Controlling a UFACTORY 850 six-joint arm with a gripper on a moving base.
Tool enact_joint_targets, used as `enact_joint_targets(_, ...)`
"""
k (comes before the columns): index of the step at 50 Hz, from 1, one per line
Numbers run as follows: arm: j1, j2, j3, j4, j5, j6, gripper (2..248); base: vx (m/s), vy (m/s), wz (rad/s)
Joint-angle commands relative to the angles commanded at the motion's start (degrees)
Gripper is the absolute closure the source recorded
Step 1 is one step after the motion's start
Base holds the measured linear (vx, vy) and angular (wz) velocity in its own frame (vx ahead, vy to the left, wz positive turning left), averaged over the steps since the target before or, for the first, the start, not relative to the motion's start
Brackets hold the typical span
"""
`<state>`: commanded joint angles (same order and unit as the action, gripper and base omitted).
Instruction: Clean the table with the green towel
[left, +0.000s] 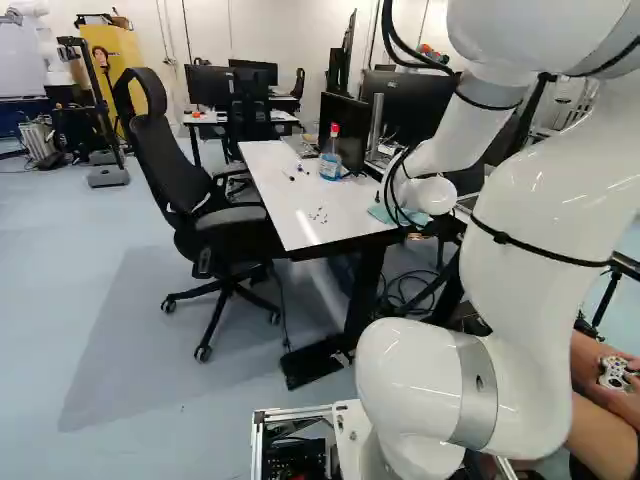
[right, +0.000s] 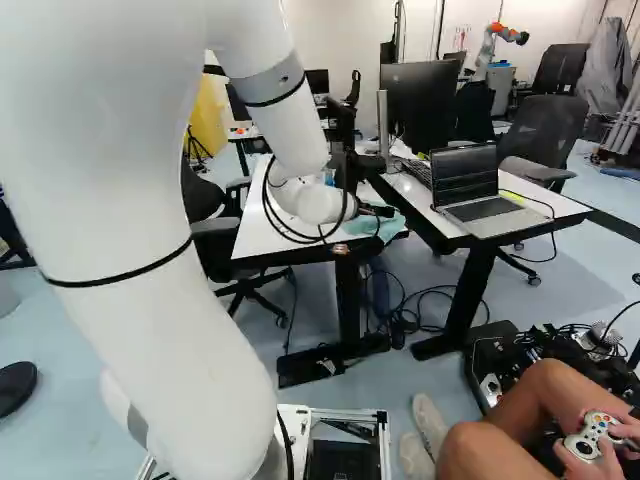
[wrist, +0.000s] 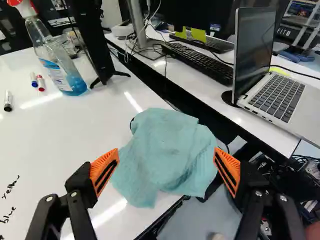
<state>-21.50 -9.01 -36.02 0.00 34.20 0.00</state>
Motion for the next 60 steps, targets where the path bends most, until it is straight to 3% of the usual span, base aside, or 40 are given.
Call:
enact_joint_targets(45,0.0,-8.6,-10.0,-2.8,-6.8,0.0,3,0.0,0.0,0.0)
enact_joint_targets(60,0.0,-9.2,-10.8,-2.8,-9.5,0.0,3,0.0,0.0,0.0)
